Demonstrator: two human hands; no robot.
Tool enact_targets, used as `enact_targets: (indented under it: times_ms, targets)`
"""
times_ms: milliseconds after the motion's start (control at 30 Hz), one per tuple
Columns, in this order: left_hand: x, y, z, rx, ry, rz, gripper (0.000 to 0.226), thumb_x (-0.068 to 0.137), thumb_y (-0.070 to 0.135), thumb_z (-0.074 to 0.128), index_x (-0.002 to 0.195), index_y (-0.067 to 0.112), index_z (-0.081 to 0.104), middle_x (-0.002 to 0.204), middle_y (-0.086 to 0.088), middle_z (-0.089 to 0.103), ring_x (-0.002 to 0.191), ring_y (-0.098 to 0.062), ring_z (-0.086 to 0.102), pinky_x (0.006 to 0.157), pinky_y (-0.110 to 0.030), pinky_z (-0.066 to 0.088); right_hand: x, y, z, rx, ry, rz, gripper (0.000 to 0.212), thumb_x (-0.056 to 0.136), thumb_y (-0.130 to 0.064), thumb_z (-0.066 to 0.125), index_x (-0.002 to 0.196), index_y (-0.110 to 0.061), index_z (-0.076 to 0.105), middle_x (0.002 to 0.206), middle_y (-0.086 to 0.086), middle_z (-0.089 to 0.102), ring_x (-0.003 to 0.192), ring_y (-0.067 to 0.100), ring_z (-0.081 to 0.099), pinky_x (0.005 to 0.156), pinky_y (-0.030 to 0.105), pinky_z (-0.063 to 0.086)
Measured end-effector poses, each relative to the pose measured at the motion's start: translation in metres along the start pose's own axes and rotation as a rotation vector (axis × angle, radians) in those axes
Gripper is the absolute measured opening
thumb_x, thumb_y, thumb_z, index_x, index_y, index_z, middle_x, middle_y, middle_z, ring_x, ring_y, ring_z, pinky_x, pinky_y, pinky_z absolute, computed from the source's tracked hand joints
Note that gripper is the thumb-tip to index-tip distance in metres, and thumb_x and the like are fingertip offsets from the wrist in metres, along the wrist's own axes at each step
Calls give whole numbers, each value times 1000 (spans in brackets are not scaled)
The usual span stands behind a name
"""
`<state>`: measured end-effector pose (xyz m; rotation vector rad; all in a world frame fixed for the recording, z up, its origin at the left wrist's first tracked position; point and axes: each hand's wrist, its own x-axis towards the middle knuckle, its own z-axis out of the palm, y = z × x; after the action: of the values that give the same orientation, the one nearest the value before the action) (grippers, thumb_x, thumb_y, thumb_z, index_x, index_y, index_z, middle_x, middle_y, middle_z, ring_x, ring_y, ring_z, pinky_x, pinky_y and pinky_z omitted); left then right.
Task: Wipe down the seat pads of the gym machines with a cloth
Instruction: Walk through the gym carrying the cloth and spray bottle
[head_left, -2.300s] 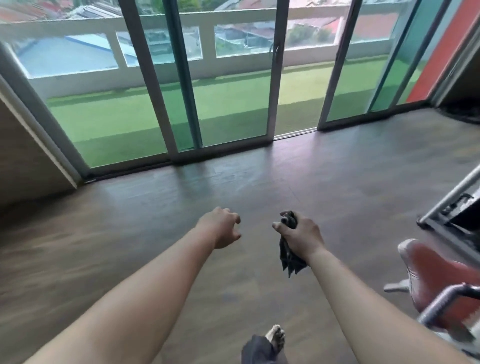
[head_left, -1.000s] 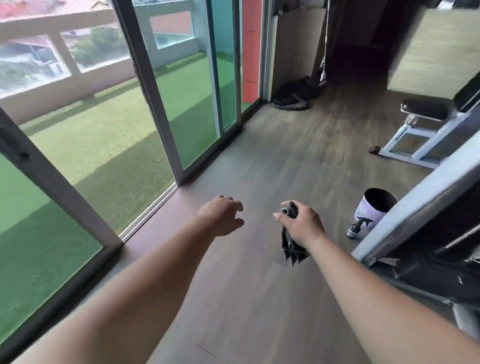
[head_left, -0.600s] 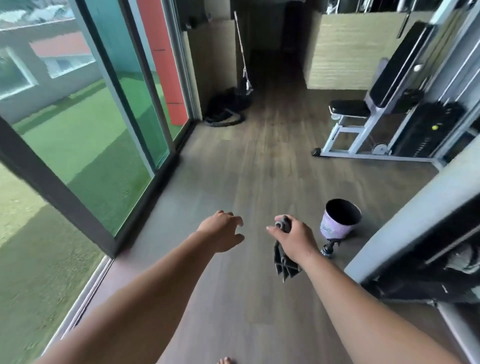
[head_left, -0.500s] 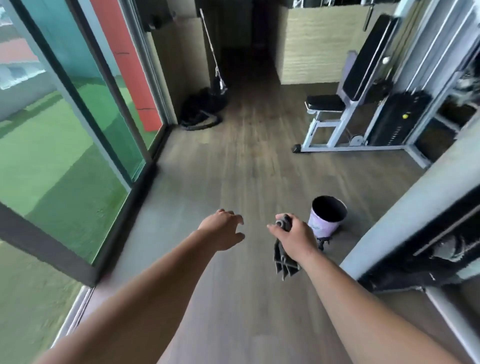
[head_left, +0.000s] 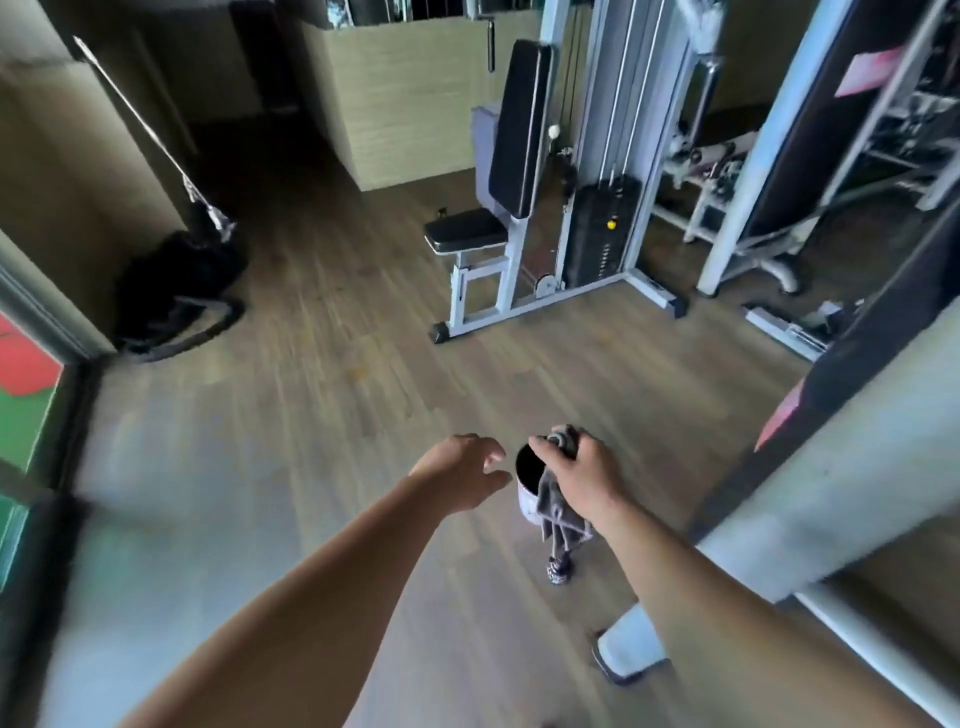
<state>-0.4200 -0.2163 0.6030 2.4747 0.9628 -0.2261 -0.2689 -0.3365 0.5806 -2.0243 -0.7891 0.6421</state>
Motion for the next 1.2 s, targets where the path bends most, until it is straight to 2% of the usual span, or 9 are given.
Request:
enact_targets:
  times_ms: [233,367,433,533,733,900,1067,1133,1200]
  targets:
    - [137,34,-41,-265,-166,139,35,99,51,61,124,30,73,124,3,73,113,-18,67,90,-28,47,104,-21,-7,111,161,150,55,80,-73,52,78,-19,63,87,11,75,94,33,70,80,37,49]
    - [200,48,-45,-471,-248,122,39,101,44,60,69,23,64,68,1,57,68,-17,49,69,-31,36,149,-24,-8,389,271,355,53,79,-76,44,79,-27,64,98,5,72,106,34,69,97,45,53]
    - [228,52,-48,-483,-247,113,42,100,39,61,63,20,57,61,2,50,65,-19,47,64,-31,35,167,-28,-11,551,316,452,50,89,-70,47,88,-24,68,103,5,74,100,24,70,92,38,54]
    - [265,55,-46,-454,-265,177,27,91,39,67,74,18,68,67,0,59,69,-20,54,63,-31,37,191,-20,-15,739,347,554,34,102,-48,52,86,-22,67,79,-6,72,78,11,68,73,29,51]
    - [324,60,-14,-431,-341,170,18,88,24,64,74,12,63,64,-1,53,67,-22,48,61,-32,33,231,21,-14,769,471,703,24,96,-30,59,86,-13,72,85,11,74,84,27,70,86,39,53]
    - [372,64,21,-678,-421,-174,18,77,30,53,68,15,58,72,-8,58,76,-28,52,72,-39,41,266,71,-25,797,517,794,24,99,-33,54,91,-13,65,87,10,66,81,26,62,74,35,45]
    - [431,46,90,-1074,-487,-569,43,87,50,69,105,11,73,104,-15,75,90,-32,73,75,-41,59,300,134,-27,814,538,943,30,98,-41,55,99,-12,64,88,6,60,76,22,56,66,31,40]
    - [448,37,118,-1067,-575,-624,67,72,65,78,117,16,71,115,-13,77,103,-34,75,85,-50,61,309,163,-18,858,500,1029,32,95,-42,60,94,-11,65,82,9,63,73,25,59,69,32,44]
    - [467,28,148,-958,-620,-547,46,85,46,77,118,15,71,110,-10,76,102,-29,72,87,-44,60,318,192,-5,865,447,1080,28,87,-39,69,87,-11,69,83,13,70,75,27,65,76,35,50]
